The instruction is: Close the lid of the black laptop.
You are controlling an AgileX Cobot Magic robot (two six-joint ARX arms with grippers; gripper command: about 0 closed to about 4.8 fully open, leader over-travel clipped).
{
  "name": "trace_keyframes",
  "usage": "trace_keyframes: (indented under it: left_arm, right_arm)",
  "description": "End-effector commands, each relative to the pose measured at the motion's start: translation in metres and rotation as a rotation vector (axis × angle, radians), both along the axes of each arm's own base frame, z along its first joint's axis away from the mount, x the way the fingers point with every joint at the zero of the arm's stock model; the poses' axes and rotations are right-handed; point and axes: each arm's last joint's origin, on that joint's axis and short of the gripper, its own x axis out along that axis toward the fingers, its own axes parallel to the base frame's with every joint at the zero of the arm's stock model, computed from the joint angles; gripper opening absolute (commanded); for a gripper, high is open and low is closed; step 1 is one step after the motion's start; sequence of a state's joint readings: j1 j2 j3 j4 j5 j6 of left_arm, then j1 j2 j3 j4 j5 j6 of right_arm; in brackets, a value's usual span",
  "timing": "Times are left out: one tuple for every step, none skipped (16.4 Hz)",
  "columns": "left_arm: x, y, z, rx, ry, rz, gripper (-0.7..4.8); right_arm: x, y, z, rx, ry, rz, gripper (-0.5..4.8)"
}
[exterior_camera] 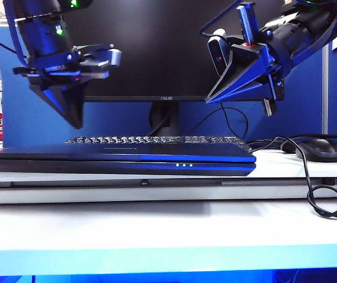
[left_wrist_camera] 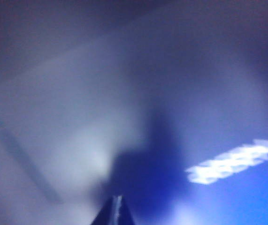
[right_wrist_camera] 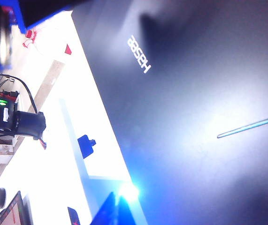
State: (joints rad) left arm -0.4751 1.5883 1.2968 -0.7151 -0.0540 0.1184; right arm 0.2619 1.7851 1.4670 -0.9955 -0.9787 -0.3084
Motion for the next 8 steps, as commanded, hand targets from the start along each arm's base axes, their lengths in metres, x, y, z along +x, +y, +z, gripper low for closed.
trace_keyframes:
  left_arm:
    - [-0.009,0.0,0.027,-0.177,-0.073,-0.045,-0.05]
    - [-0.016,0.003,0.042,-0.216,-0.122,-0.047,-0.05]
    - [-0.024,0.007,0.055,-0.249,-0.164,-0.06,-0.06]
    - [-0.04,0.015,0.078,-0.316,-0.233,-0.059,-0.06]
    - [-0.058,0.023,0.099,-0.381,-0.304,-0.066,-0.06]
    - [-0.076,0.032,0.119,-0.428,-0.383,-0.077,-0.05]
    - [-0.095,0.042,0.137,-0.474,-0.468,-0.093,-0.06]
    - [-0.116,0.052,0.153,-0.527,-0.546,-0.123,-0.06]
  right_arm:
    - [-0.01,-0.002,0.027,0.038,-0.122,0.01,-0.08]
    - [-0.016,-0.004,0.042,0.056,-0.192,0.012,-0.08]
    - [-0.021,-0.005,0.055,0.071,-0.26,0.015,-0.08]
    - [-0.034,-0.009,0.079,0.102,-0.383,0.016,-0.08]
    - [-0.047,-0.012,0.098,0.119,-0.471,0.013,-0.08]
    - [-0.061,-0.016,0.115,0.119,-0.549,0.001,-0.09]
    - [-0.078,-0.022,0.133,0.109,-0.633,-0.02,-0.09]
    - [-0.093,-0.026,0.146,0.104,-0.694,-0.04,-0.09]
